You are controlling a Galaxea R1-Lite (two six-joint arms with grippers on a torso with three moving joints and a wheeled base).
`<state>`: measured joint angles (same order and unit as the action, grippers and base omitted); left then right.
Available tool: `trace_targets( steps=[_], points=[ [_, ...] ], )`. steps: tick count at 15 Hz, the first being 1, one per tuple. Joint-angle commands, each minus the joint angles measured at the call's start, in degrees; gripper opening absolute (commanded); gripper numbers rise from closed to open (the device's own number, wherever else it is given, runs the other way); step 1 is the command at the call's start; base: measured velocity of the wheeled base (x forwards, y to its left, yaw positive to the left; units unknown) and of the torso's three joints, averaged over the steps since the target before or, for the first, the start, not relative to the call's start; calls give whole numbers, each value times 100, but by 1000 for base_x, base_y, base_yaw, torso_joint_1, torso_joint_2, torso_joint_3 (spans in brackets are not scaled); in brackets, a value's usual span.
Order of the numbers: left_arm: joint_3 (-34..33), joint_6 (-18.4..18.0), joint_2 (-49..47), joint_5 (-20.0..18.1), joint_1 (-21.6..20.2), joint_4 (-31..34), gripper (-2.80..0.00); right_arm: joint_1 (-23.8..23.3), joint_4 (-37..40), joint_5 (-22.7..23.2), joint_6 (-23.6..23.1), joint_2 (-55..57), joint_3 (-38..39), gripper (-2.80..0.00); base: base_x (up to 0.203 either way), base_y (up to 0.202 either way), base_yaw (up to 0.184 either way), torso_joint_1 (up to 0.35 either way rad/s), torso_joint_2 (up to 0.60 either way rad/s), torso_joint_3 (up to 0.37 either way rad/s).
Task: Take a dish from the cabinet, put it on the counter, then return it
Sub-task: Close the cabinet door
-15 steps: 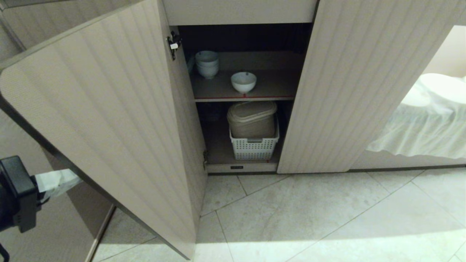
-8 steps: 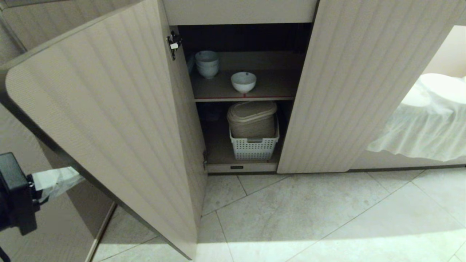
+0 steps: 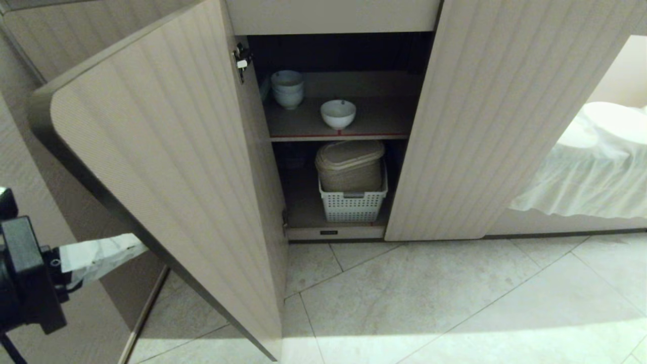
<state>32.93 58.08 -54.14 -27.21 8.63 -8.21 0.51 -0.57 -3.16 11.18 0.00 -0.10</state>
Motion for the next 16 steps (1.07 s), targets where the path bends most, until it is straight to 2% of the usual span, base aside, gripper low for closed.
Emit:
trace_targets(
  steps=[1, 2, 4, 8, 16],
  points=[
    [-40, 265, -65, -13, 122, -185, -280, 2, -4, -1, 7, 0, 1, -280, 0, 0, 0, 0, 0, 0],
    [-41, 441, -98, -13, 181, -340, -280, 2, -4, -1, 7, 0, 1, -280, 0, 0, 0, 0, 0, 0],
    [-49, 569, -206, -13, 347, -507, -280, 2, -4, 0, 7, 0, 1, -280, 0, 0, 0, 0, 0, 0],
    [-50, 582, -400, -4, 633, -586, -280, 2, -4, 8, 7, 0, 1, -280, 0, 0, 0, 0, 0, 0],
    [-93, 591, -749, 5, 727, -1016, -280, 2, -4, -1, 7, 0, 1, -280, 0, 0, 0, 0, 0, 0]
  ],
)
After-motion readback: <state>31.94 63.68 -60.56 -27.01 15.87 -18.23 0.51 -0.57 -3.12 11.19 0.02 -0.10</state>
